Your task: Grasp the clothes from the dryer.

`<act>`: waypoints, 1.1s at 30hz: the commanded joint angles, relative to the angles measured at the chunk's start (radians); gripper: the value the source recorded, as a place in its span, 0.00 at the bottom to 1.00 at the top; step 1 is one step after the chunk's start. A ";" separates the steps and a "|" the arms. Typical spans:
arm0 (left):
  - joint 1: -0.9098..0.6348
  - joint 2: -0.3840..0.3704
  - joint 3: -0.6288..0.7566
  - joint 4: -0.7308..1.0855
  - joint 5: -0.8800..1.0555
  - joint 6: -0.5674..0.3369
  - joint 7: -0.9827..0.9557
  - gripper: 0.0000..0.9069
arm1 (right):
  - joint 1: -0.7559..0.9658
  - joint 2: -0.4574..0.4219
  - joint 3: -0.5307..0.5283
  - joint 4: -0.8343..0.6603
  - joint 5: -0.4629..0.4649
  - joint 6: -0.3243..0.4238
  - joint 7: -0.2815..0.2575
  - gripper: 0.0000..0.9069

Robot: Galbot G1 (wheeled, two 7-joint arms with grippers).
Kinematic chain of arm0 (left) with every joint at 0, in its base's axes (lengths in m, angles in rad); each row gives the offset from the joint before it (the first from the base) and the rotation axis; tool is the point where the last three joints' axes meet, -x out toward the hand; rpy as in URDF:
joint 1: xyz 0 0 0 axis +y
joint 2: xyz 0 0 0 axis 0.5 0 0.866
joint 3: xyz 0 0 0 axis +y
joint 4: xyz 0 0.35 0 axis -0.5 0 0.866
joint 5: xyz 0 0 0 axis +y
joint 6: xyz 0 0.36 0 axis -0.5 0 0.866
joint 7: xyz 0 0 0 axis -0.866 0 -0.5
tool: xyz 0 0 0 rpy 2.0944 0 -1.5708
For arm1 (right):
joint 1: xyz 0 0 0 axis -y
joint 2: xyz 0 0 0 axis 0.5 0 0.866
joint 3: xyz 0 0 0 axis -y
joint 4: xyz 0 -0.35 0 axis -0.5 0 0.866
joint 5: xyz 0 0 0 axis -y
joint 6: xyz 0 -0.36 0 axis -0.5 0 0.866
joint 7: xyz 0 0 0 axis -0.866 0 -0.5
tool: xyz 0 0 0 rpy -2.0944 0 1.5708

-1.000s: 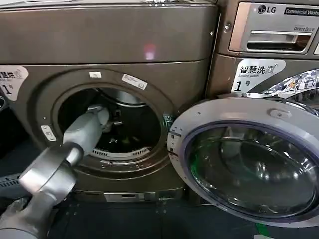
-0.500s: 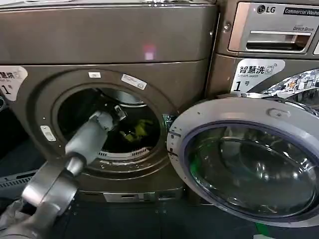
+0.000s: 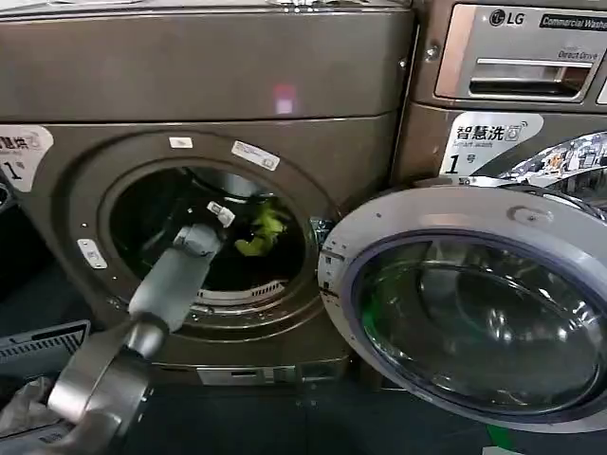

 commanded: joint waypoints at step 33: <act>0.367 -0.058 -0.217 -0.537 -0.276 -0.078 -0.615 0.00 | -0.024 -0.010 0.030 -0.014 -0.020 -0.010 0.031 1.00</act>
